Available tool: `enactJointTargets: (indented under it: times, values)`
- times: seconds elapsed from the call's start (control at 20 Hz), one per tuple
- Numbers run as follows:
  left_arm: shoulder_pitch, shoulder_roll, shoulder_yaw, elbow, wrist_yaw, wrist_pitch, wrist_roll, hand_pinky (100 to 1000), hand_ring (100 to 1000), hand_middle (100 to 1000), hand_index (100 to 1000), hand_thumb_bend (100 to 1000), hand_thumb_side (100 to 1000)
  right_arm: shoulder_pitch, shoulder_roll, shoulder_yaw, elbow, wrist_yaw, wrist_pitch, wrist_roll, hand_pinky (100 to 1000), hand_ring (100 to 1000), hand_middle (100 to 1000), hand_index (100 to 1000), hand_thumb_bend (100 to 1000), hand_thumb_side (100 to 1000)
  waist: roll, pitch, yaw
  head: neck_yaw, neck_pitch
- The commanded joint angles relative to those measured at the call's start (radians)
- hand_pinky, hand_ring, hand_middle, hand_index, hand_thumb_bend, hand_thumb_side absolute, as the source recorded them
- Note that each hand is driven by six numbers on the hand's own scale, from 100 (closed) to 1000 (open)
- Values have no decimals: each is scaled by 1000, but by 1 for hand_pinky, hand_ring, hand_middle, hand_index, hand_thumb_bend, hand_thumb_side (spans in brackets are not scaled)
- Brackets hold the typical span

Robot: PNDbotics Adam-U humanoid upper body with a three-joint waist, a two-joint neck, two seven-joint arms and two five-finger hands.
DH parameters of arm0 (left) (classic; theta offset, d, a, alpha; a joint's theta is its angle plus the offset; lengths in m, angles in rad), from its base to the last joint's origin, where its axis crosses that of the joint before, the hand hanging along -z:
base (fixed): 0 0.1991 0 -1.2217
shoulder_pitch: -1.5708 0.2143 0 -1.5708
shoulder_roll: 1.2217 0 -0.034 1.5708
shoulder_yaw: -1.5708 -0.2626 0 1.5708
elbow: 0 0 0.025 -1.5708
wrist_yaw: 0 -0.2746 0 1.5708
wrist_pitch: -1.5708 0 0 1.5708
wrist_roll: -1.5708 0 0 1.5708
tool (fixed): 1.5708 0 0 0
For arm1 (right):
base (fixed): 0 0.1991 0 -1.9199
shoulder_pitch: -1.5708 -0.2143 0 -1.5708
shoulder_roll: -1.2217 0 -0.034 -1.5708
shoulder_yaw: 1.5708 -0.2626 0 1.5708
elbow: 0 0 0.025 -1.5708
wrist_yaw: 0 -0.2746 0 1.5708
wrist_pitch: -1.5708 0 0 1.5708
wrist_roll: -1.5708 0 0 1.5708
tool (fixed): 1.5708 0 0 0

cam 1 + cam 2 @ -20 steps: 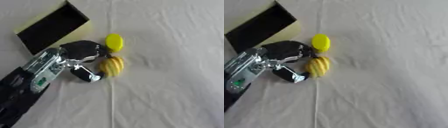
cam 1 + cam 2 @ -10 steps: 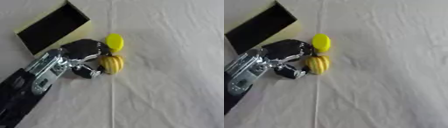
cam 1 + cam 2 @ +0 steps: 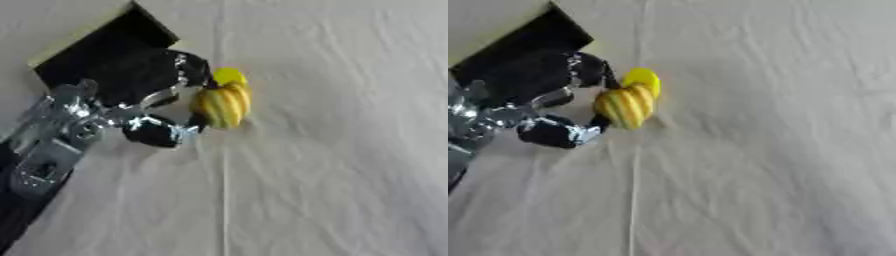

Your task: Pick up objects on the table and place them in the box.

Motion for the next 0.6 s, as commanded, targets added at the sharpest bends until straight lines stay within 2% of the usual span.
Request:
enactJointTargets:
  times: [0.05,0.2,0.35,0.6]
  values:
    - [-1,84,103,-105,106,70,15,731,719,619,670,100,340,1,-24,-16,-16,7,-5,-8,926,828,688,806,100,625,-1,-26,3,-12,-10]
    - [14,153,190,-126,180,123,60,729,712,611,663,100,341,4,-25,-17,-16,10,-6,-12,927,828,687,806,100,625,0,-25,8,-20,-10]
    - [39,217,262,-103,218,168,114,726,706,604,655,100,329,6,-24,-17,-16,13,-5,-12,928,828,686,805,100,625,1,-22,10,-25,-14]
    - [73,278,319,-7,219,168,179,720,703,600,649,100,283,9,-20,-18,-16,18,-4,-13,928,828,684,805,100,625,-3,-17,9,-26,-17]
